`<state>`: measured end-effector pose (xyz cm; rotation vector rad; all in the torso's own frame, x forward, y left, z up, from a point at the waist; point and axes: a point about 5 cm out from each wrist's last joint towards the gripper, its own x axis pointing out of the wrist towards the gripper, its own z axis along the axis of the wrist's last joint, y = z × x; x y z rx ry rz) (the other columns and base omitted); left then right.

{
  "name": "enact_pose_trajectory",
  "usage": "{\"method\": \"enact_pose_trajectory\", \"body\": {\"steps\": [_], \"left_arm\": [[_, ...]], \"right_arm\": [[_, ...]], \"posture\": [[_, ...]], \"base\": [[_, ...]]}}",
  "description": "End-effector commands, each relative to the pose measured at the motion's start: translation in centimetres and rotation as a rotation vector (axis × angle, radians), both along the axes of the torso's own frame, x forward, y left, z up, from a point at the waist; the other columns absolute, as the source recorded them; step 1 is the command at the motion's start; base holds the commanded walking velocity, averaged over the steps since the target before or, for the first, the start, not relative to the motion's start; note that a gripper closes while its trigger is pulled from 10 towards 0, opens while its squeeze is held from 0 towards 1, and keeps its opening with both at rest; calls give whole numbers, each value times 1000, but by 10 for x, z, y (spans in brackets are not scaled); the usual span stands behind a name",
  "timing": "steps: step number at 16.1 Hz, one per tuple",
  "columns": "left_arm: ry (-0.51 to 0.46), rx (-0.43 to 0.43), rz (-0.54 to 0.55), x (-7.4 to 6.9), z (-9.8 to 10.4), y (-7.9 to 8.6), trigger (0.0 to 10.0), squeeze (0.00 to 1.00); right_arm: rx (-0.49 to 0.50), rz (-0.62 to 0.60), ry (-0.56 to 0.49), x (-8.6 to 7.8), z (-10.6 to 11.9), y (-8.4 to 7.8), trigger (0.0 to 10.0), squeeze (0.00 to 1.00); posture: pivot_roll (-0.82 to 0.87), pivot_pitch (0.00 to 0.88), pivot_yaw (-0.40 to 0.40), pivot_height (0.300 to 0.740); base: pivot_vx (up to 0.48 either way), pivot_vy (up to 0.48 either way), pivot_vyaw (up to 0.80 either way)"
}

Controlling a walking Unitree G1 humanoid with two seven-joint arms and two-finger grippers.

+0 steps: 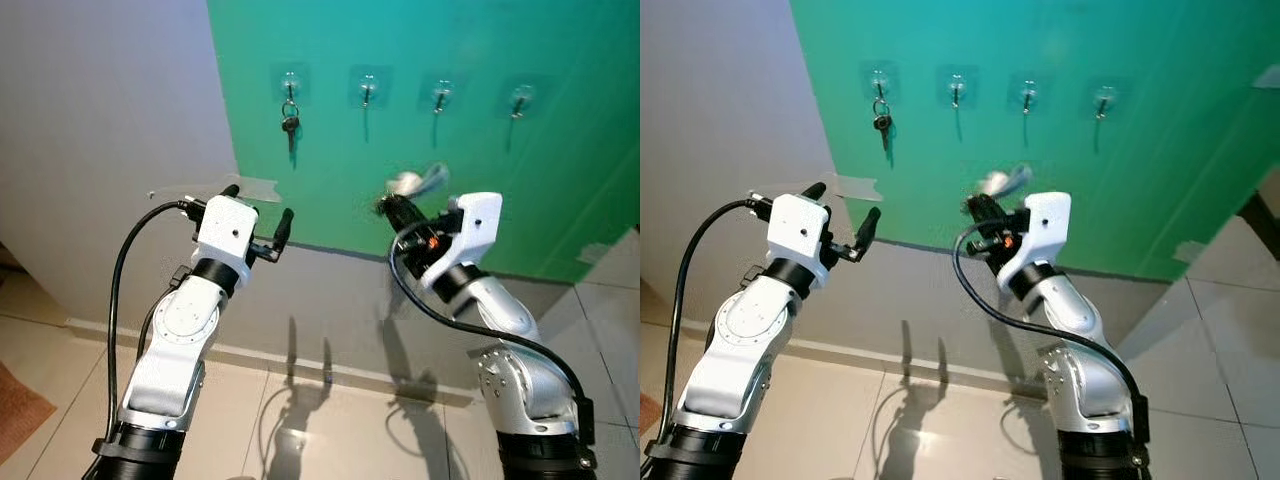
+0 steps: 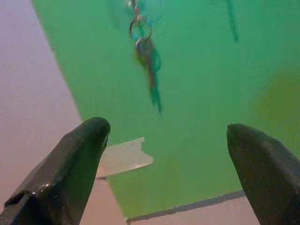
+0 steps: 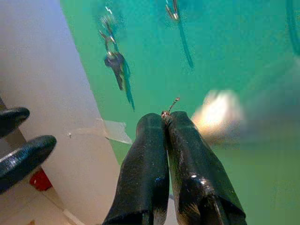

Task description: Hang keys on a hook

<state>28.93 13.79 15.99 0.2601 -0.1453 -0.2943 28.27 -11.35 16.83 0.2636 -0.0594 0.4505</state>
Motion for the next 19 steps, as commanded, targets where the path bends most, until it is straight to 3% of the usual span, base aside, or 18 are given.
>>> {"method": "enact_pose_trajectory", "body": {"steps": [1, 5, 13, 19], "left_arm": [[-8, -3, -16, 1, 2, -1, 10000, 0], [-6, 4, -84, -2, 3, -6, 10000, 0], [4, -18, -122, -1, 2, -10, 10000, 0], [-14, -28, -149, -4, 5, -10, 10000, 0]], "right_arm": [[14, -17, -47, 2, 12, -2, 10000, 0], [44, -36, -76, 7, 23, -5, 10000, 0], [75, 33, -110, 12, 39, 8, 10000, 0], [105, 98, -126, 7, 47, 12, 10000, 0]], "posture": [[-51, 0, 13, 740], [-34, 0, 17, 740], [-42, 0, 19, 740], [-38, 0, 2, 740]], "base": [[0, 0, 0], [134, 0, 0], [389, 0, 0], [255, 0, 0]]}}
